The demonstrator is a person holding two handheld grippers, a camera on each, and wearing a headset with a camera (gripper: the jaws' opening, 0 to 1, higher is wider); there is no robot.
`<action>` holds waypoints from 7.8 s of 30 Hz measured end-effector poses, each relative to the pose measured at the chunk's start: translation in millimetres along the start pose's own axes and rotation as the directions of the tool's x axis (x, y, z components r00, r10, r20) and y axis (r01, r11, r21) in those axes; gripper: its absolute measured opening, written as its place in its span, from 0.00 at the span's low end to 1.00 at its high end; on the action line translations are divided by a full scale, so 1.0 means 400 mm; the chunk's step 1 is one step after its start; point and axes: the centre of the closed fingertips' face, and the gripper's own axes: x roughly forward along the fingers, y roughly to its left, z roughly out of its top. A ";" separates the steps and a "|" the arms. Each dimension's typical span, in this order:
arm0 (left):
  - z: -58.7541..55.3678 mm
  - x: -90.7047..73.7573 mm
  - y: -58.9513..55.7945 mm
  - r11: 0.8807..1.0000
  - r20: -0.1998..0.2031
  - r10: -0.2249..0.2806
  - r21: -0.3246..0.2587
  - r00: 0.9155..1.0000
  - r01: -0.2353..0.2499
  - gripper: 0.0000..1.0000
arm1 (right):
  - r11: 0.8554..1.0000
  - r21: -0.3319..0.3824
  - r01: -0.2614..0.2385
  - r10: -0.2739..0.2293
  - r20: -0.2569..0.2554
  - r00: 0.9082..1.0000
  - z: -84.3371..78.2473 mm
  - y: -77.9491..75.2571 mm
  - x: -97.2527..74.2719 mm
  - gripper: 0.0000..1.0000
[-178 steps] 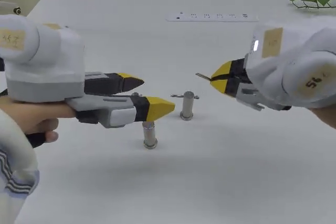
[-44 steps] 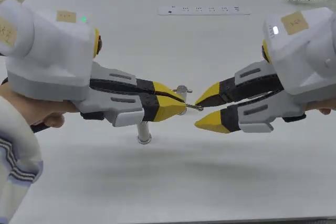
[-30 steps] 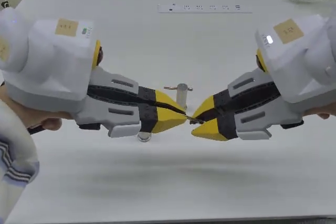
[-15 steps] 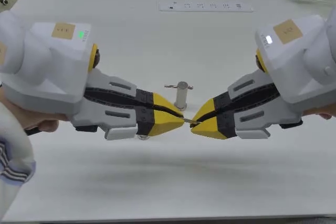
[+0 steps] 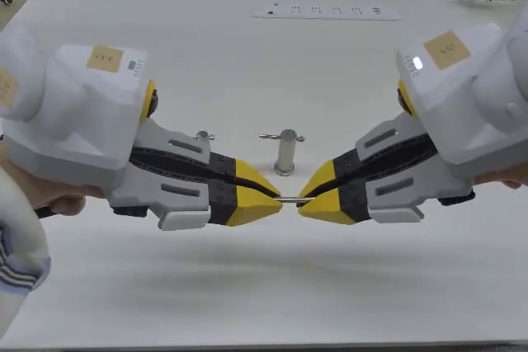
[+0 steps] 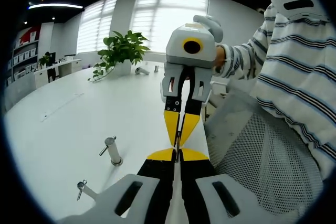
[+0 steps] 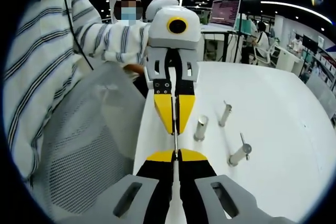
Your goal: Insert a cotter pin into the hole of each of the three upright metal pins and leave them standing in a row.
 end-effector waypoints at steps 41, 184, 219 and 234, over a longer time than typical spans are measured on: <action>-0.160 -0.044 0.139 0.976 -0.153 0.216 0.022 0.964 -0.215 0.32 | 0.982 0.136 0.128 -0.117 -0.088 0.989 -0.066 -0.052 0.059 0.04; -0.214 -0.014 0.168 0.954 -0.090 0.252 -0.146 0.964 -0.263 0.12 | 0.961 0.198 0.190 -0.178 -0.080 0.981 -0.004 -0.111 0.169 0.03; -0.242 -0.073 0.136 0.922 -0.087 0.319 -0.203 0.944 -0.330 0.93 | 0.960 0.203 0.192 -0.198 0.011 0.980 0.026 -0.127 0.185 0.22; -0.238 -0.119 0.139 0.891 -0.071 0.382 -0.237 0.922 -0.387 0.99 | 0.970 0.163 0.179 -0.188 0.039 0.981 0.033 -0.128 0.215 0.21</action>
